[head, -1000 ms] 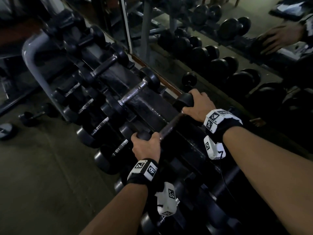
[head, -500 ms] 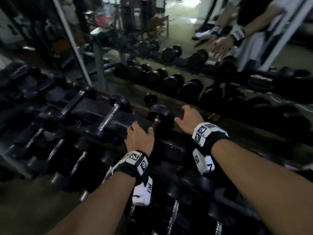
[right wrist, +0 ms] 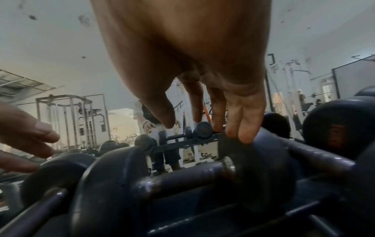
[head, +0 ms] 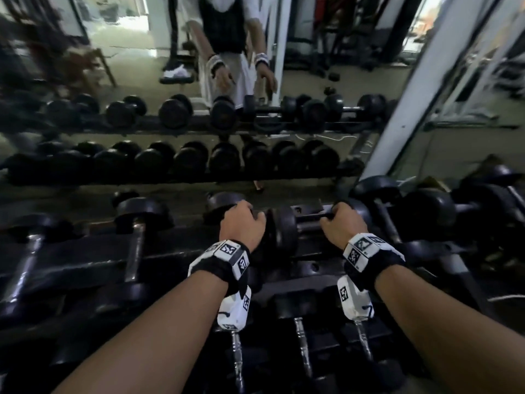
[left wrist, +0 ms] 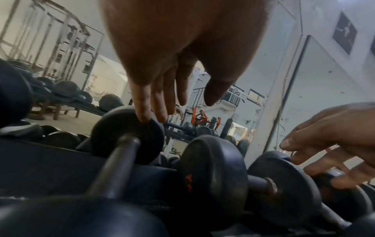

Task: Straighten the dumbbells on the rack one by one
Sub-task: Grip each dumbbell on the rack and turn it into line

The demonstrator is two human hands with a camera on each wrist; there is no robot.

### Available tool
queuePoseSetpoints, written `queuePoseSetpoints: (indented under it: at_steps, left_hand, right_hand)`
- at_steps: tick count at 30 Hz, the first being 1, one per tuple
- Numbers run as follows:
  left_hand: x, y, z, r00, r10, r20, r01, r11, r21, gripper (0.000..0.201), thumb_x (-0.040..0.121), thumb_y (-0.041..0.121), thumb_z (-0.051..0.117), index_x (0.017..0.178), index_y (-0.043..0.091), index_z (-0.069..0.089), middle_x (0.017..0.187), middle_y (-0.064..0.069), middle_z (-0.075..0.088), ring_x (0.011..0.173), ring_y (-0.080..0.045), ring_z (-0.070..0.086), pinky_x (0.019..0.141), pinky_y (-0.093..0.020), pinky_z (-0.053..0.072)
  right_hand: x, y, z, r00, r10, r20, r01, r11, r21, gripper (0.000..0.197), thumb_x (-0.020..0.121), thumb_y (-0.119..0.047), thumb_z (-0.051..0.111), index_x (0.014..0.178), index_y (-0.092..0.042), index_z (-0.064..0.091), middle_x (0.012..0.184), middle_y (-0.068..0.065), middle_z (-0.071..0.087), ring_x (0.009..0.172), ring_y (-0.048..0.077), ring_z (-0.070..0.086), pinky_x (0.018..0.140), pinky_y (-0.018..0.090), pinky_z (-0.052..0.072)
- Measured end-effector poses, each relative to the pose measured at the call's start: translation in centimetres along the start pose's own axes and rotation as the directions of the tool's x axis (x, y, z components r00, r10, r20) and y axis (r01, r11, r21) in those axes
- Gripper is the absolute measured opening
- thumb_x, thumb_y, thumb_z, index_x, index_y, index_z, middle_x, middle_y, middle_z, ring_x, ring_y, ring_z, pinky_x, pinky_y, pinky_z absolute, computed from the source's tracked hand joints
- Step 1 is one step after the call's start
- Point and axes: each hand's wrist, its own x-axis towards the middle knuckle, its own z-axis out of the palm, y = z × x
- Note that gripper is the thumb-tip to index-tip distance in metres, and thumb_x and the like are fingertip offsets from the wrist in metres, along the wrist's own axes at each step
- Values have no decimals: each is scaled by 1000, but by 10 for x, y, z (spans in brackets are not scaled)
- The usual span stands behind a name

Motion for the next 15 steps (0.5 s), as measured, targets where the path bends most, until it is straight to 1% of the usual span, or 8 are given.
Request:
queuePoseSetpoints:
  at_steps: [3, 5, 8, 10, 12, 13, 14, 15]
  left_hand:
    - [2, 15, 26, 999, 10, 32, -10, 1000, -5, 42, 88, 41, 59, 121, 15, 60, 121, -12, 66, 113, -33, 61, 93, -35, 47]
    - [5, 25, 40, 999, -8, 40, 9, 1000, -14, 46, 87, 41, 61, 123, 13, 58, 122, -12, 65, 115, -34, 59, 94, -36, 47]
    - [15, 36, 66, 995, -52, 84, 53, 999, -7, 53, 85, 47, 64, 124, 11, 58, 123, -11, 66, 116, -32, 60, 94, -35, 49]
    - [23, 42, 83, 992, -97, 83, 97, 995, 6, 59, 81, 51, 66, 123, 11, 59, 124, -11, 65, 115, -33, 60, 93, -37, 51]
    - [30, 48, 98, 985, -166, 44, 166, 986, 4, 67, 80, 50, 68, 131, 9, 53, 132, -14, 60, 120, -35, 57, 97, -39, 49]
    - [35, 50, 105, 976, -215, 21, 215, 977, -9, 71, 81, 47, 69, 136, 8, 49, 136, -15, 57, 123, -35, 55, 99, -38, 47]
    - [38, 52, 110, 964, -267, 1, 266, 963, -31, 73, 80, 44, 70, 139, 8, 45, 137, -17, 56, 124, -36, 53, 99, -37, 45]
    - [40, 53, 114, 948, -319, -18, 317, 946, -61, 75, 78, 42, 72, 140, 10, 45, 136, -18, 56, 124, -37, 54, 98, -37, 44]
  right_hand:
    - [10, 27, -13, 997, 58, -46, -59, 998, -7, 46, 83, -36, 59, 123, -13, 55, 128, 21, 57, 117, 41, 55, 96, 42, 45]
    - [20, 40, -18, 994, 88, -68, -90, 996, -18, 52, 84, -37, 60, 127, -10, 50, 131, 24, 52, 121, 44, 51, 98, 45, 44]
    - [43, 54, -21, 995, 99, -27, -100, 995, -12, 59, 84, -38, 64, 129, -4, 43, 135, 25, 48, 123, 45, 49, 99, 46, 42]
    - [64, 61, -22, 996, 81, 30, -82, 996, 16, 62, 84, -36, 67, 129, -1, 42, 133, 26, 51, 121, 43, 52, 96, 43, 43]
    - [87, 69, -22, 989, 62, 134, -70, 996, 56, 63, 81, -36, 71, 126, 0, 45, 126, 24, 58, 112, 40, 58, 86, 38, 46]
    - [98, 73, -23, 980, 56, 192, -71, 995, 72, 61, 78, -37, 74, 120, 0, 50, 119, 21, 62, 102, 36, 61, 79, 34, 47]
    - [107, 76, -23, 969, 49, 242, -74, 992, 97, 54, 74, -38, 77, 109, -2, 57, 109, 18, 65, 90, 33, 62, 72, 31, 46]
    - [114, 79, -23, 960, 40, 277, -79, 988, 129, 45, 71, -37, 79, 95, -3, 60, 98, 15, 67, 80, 29, 60, 68, 31, 46]
